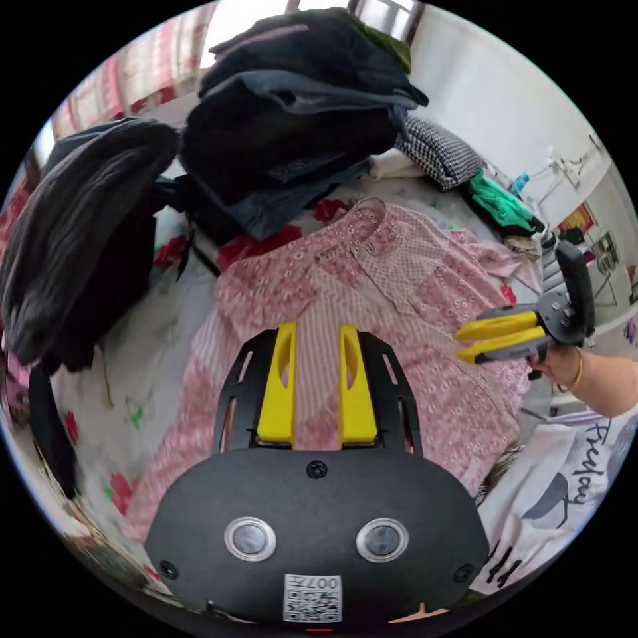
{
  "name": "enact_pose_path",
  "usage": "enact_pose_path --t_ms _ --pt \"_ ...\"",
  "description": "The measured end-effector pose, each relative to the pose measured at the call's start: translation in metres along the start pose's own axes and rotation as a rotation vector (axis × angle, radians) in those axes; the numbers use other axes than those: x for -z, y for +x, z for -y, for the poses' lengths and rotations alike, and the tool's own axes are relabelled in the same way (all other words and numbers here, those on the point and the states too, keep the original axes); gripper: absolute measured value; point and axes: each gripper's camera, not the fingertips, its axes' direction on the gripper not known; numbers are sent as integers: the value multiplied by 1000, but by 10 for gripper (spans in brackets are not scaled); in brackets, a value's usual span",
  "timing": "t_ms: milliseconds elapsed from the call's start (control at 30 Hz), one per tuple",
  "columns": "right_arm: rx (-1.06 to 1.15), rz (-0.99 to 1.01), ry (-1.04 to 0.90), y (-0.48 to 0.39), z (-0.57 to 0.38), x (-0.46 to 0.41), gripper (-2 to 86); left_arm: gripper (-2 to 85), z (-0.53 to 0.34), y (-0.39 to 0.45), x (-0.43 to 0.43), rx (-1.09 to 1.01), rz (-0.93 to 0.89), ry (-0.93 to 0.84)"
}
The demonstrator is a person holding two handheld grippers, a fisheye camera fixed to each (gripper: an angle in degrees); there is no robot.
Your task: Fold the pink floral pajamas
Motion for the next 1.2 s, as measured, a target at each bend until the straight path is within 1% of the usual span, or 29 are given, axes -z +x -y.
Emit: enact_pose_path --t_ms 67,167,200,233,300,367,500,567,633,700,800,867,900,933,1000,1033,1100,1200 --pt "7 -12 -25 0 4 -8 39 110 41 -1 -37 -49 6 -68" --pt "-1 -46 -41 3 3 -13 27 111 70 3 -71 -94 32 -141" --pt "-9 -54 -47 5 2 -15 21 104 73 5 -76 -108 32 -155" --pt "-13 -56 -53 7 1 -16 18 89 76 7 -74 -131 21 -119" --pt "-34 -46 -68 14 -2 -20 7 70 78 8 -75 -139 22 -122" --pt "-54 -20 -69 19 -3 -20 2 27 73 10 -68 -140 10 -124" --pt "-45 -10 -48 19 -7 -12 -2 9 53 16 -35 -136 30 -23" --pt "-30 -4 -41 17 -9 -9 -2 6 45 16 -9 -121 25 70" --pt "-20 6 -27 16 -12 -5 -2 7 49 17 8 -124 8 129" --pt "-25 13 -3 17 -15 0 -1 9 63 18 15 -139 -27 151" --pt "-55 1 4 23 -16 1 1 18 92 21 -9 -168 -80 95" --pt "-76 -16 -27 29 -16 -7 5 32 106 19 -59 -136 -77 -70" --pt "-86 -17 -69 33 -15 -15 10 35 106 18 -67 -125 -70 -104" --pt "-98 -22 -86 35 -15 -18 13 43 101 13 -59 -118 -104 2" --pt "-108 -26 -66 35 -20 -15 21 62 101 5 -59 -49 -105 -36" --pt "-112 -27 -58 35 -23 -13 23 68 94 3 -53 -39 -102 -18" --pt "-120 -34 -41 33 -35 -4 30 64 74 1 -32 -27 -95 35" --pt "-119 -39 -32 28 -58 9 35 58 19 -2 11 8 -45 109"
